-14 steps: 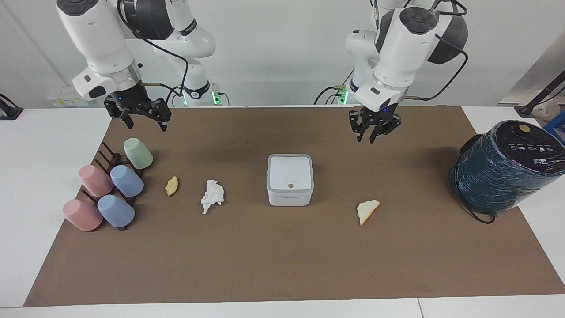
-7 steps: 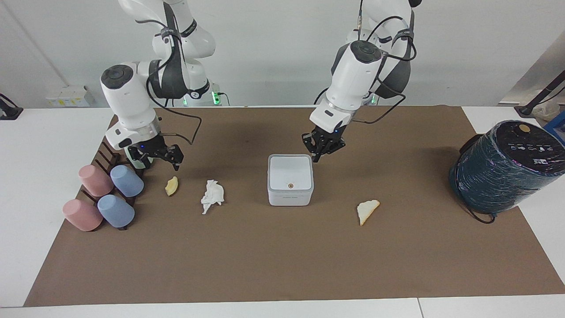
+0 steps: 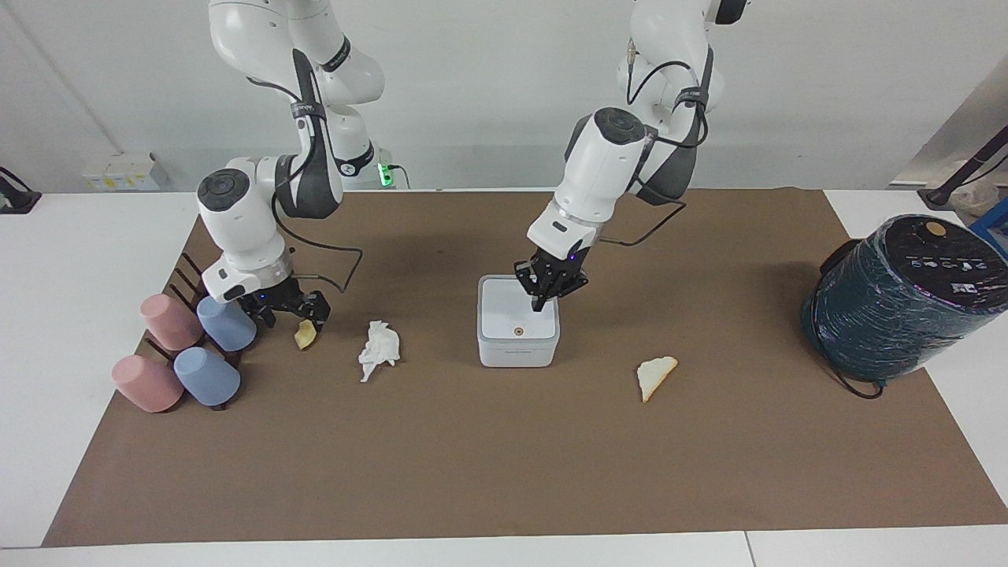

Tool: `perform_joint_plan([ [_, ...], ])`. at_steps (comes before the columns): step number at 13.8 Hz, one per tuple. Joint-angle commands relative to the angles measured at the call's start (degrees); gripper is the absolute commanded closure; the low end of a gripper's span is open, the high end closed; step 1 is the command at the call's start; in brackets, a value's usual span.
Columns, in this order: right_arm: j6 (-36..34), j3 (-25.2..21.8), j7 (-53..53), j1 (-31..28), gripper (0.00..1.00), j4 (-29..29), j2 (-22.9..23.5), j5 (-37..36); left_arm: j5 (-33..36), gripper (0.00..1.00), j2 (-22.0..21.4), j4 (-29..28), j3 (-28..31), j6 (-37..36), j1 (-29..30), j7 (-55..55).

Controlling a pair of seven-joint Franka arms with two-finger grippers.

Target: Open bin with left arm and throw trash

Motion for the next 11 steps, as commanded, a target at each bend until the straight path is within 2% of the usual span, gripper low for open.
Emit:
perform_joint_plan([
  [1,0.95,0.29,-1.29,-0.57,0.00,-1.67,-0.70,0.08,-1.02,1.00,1.57,-0.28,0.97,1.22,-2.74,-0.85],
  [3,1.04,0.29,-1.37,-0.57,0.00,-2.03,-0.53,0.08,-1.02,1.00,2.89,-0.37,0.97,1.75,-3.18,-0.94],
  [5,1.31,0.29,-1.46,-0.57,0.46,-2.03,-0.53,0.08,-0.93,1.00,2.98,1.64,1.05,-1.30,-2.66,-0.94],
  [6,1.31,0.29,-1.55,-0.57,0.60,-2.03,-0.44,0.08,-0.84,1.00,3.33,5.57,1.14,-5.76,-2.14,-0.86],
  [8,1.39,0.29,-1.64,-0.48,0.98,-2.03,0.09,0.00,-0.06,1.00,3.51,12.43,1.84,-17.70,-0.99,-0.86],
  [11,1.22,0.29,-1.46,-0.48,1.00,-1.85,0.09,-0.01,3.01,1.00,2.99,20.26,4.30,-31.07,2.34,-0.33],
])
